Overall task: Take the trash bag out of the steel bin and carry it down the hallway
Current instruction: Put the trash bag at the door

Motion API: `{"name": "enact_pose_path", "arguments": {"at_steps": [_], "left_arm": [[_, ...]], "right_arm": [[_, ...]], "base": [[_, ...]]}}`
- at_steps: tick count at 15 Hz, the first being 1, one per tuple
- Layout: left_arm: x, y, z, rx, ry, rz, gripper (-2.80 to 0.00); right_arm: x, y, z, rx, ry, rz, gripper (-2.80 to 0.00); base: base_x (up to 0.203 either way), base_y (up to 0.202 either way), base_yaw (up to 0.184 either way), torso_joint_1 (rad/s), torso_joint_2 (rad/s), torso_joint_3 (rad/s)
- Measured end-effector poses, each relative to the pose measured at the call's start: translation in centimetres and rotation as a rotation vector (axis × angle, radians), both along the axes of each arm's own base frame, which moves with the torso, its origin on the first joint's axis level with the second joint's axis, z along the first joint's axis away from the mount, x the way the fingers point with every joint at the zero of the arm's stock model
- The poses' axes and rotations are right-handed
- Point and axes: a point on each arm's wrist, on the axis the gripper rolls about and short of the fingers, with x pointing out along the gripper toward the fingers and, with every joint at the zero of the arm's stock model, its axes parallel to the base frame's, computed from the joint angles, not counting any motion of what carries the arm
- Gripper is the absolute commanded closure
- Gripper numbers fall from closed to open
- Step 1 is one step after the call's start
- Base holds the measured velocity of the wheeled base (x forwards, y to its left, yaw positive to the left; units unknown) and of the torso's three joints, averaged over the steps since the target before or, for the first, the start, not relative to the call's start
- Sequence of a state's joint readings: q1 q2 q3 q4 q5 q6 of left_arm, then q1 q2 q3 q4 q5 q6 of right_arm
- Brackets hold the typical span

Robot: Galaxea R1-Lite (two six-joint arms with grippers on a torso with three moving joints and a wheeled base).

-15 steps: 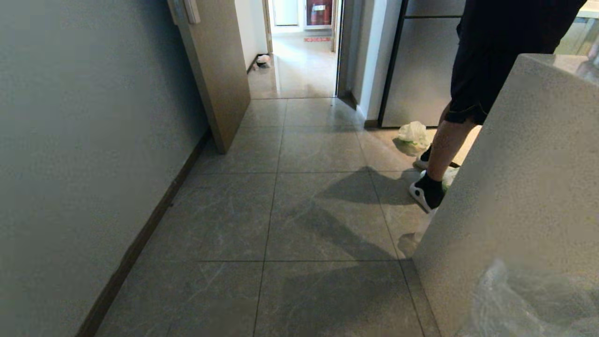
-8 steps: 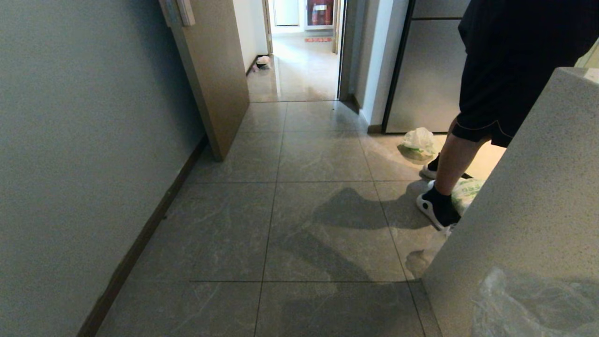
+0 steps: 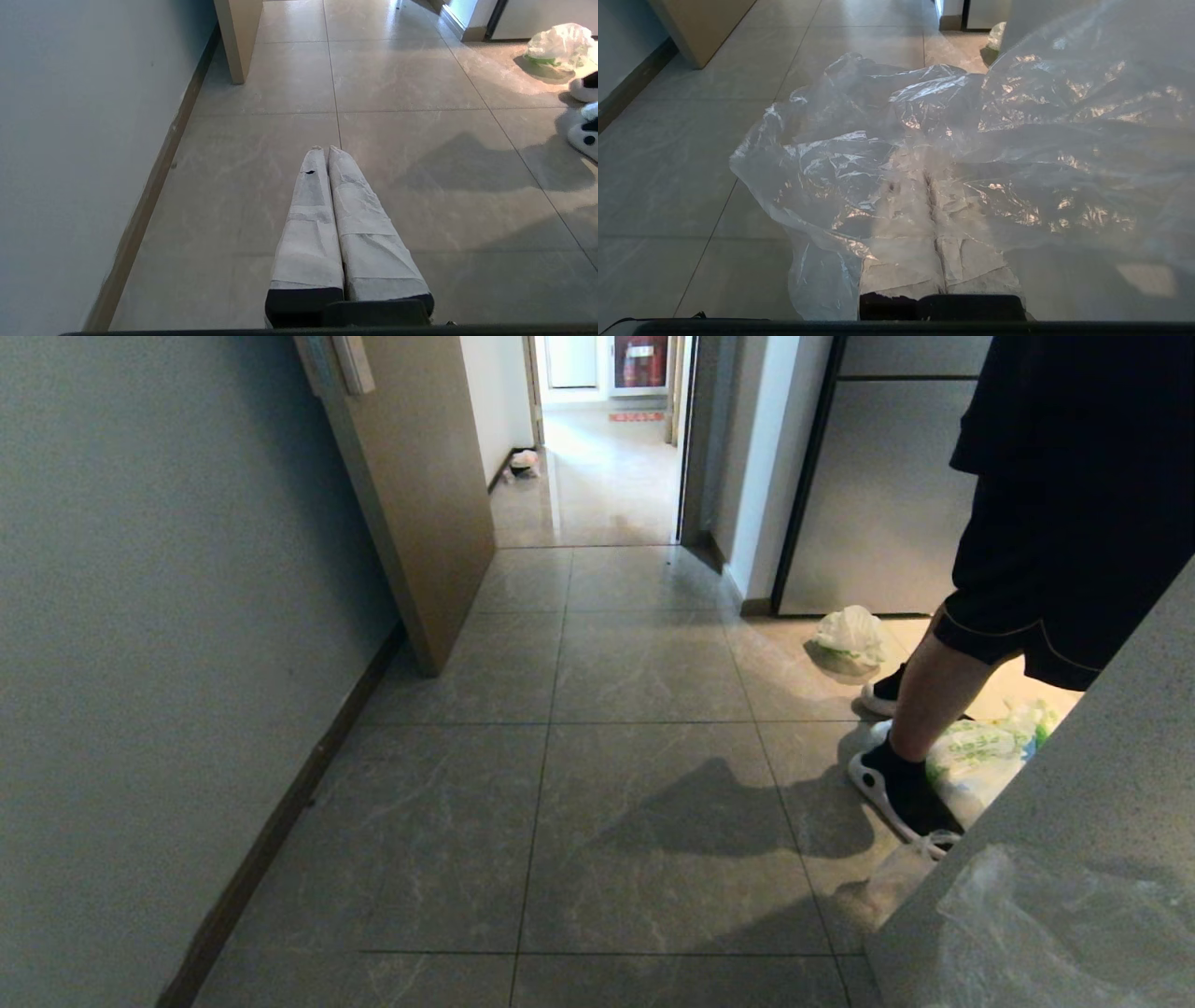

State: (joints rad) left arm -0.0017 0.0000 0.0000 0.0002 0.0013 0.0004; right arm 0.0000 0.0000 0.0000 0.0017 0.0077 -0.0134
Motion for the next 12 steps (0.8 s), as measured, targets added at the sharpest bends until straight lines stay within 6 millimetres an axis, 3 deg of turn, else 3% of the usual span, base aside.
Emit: {"name": "enact_pose_path", "arguments": {"at_steps": [12], "left_arm": [[0.0, 0.0, 0.0, 0.0, 0.0, 0.0, 0.0]], "right_arm": [[0.0, 0.0, 0.0, 0.0, 0.0, 0.0, 0.0]], "base": [[0.192, 0.0, 0.0, 0.004, 0.0, 0.003]]}}
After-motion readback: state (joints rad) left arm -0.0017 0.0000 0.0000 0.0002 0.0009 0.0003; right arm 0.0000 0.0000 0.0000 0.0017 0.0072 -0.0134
